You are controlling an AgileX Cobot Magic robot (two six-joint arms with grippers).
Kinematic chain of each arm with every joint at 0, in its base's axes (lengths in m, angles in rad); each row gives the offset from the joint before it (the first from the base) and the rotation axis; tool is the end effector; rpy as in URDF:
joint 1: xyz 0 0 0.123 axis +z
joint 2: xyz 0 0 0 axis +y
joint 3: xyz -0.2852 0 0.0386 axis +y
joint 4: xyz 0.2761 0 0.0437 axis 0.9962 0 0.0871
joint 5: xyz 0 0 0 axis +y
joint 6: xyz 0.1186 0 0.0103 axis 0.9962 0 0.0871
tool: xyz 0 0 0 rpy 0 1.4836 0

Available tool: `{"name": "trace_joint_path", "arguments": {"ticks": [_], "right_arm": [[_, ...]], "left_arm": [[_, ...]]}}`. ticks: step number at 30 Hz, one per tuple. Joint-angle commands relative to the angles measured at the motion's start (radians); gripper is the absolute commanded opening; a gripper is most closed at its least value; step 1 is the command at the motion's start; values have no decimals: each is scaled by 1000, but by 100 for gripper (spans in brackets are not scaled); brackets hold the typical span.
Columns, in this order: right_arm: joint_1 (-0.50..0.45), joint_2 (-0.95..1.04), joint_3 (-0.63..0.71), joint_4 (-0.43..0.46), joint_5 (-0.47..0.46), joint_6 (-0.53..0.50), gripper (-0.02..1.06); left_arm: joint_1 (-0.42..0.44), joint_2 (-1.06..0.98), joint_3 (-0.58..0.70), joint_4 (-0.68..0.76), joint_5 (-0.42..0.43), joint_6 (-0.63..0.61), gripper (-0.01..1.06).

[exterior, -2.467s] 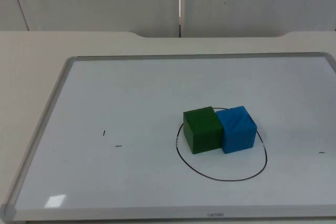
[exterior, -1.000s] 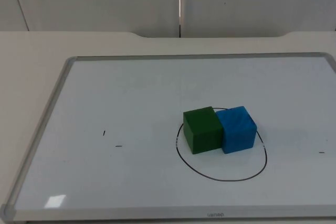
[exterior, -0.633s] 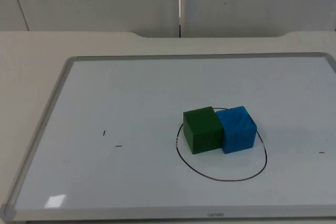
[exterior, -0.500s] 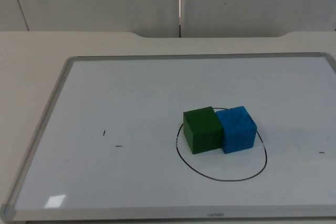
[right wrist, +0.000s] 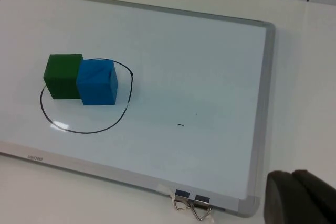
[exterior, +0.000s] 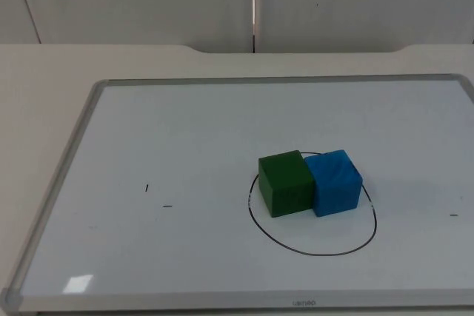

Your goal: Push the two cubes into the marked area.

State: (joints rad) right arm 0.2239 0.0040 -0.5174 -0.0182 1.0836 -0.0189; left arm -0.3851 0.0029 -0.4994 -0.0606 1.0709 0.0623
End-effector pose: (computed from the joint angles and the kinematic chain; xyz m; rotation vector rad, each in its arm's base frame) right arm 0.0388 0.0069 0.2811 -0.2477 2.0403 0.1055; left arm 0.0365 -0.0216 0.2767 0.4617 2.0154 -0.2721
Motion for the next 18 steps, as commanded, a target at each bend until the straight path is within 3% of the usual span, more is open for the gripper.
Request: {"name": "trace_joint_path", "arguments": {"ticks": [1, 5, 9, 13, 14, 18], "right_arm": [[-3, -4, 1, -5, -3, 2, 0], [-3, -4, 1, -5, -3, 2, 0], [-3, -4, 1, -5, -3, 1, 0], [-3, -4, 1, -5, -3, 0, 13], [-3, -4, 1, -5, -3, 0, 13], [-3, -4, 1, -5, -3, 0, 34]], "left_arm": [[3, -3, 5, 3, 4, -6, 0], [3, -3, 5, 3, 4, -6, 0], [3, -3, 5, 3, 4, -6, 9], [3, -3, 5, 3, 4, -7, 45], [3, -3, 5, 3, 4, -7, 45], [3, -3, 5, 4, 4, -9, 77]]}}
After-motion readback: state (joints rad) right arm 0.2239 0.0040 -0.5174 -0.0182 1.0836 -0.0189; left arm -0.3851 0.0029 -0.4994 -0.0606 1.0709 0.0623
